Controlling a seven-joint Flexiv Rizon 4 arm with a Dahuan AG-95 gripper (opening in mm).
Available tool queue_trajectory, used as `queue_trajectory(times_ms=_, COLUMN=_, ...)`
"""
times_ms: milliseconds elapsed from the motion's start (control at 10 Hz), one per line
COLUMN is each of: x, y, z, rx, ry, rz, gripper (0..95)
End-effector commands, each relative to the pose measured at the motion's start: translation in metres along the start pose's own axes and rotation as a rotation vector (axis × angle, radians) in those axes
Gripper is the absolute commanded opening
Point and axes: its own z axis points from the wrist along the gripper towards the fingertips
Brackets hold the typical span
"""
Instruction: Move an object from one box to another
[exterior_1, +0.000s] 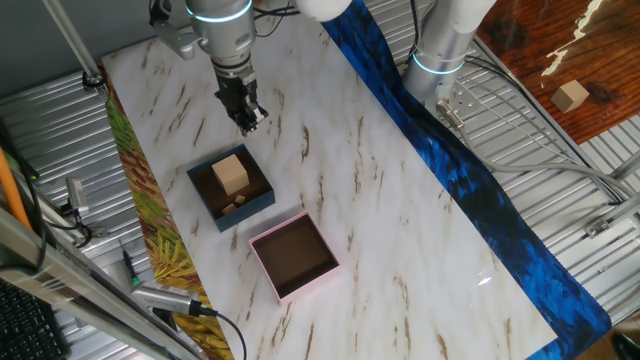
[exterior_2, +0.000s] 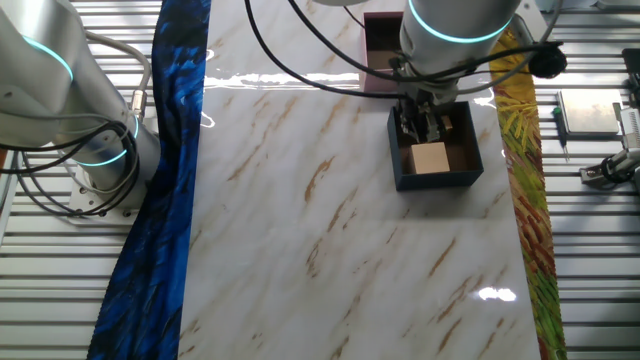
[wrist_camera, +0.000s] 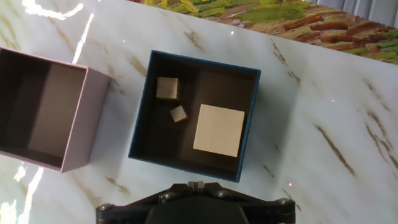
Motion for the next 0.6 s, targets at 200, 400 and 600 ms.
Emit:
queue_trajectory(times_ms=200, x=-0.004, y=0.001, z=0.0, rx=-0.001, ry=-0.004, rz=-0.036, gripper=0.0)
queue_trajectory(times_ms=400, x=-0.01, y=0.001, z=0.0, rx=0.0, ry=-0.006, rz=-0.035, gripper=0.0)
queue_trajectory(times_ms=600, x=-0.019, y=0.0, z=-0.001, rx=0.001, ry=-0.006, rz=-0.034, gripper=0.0)
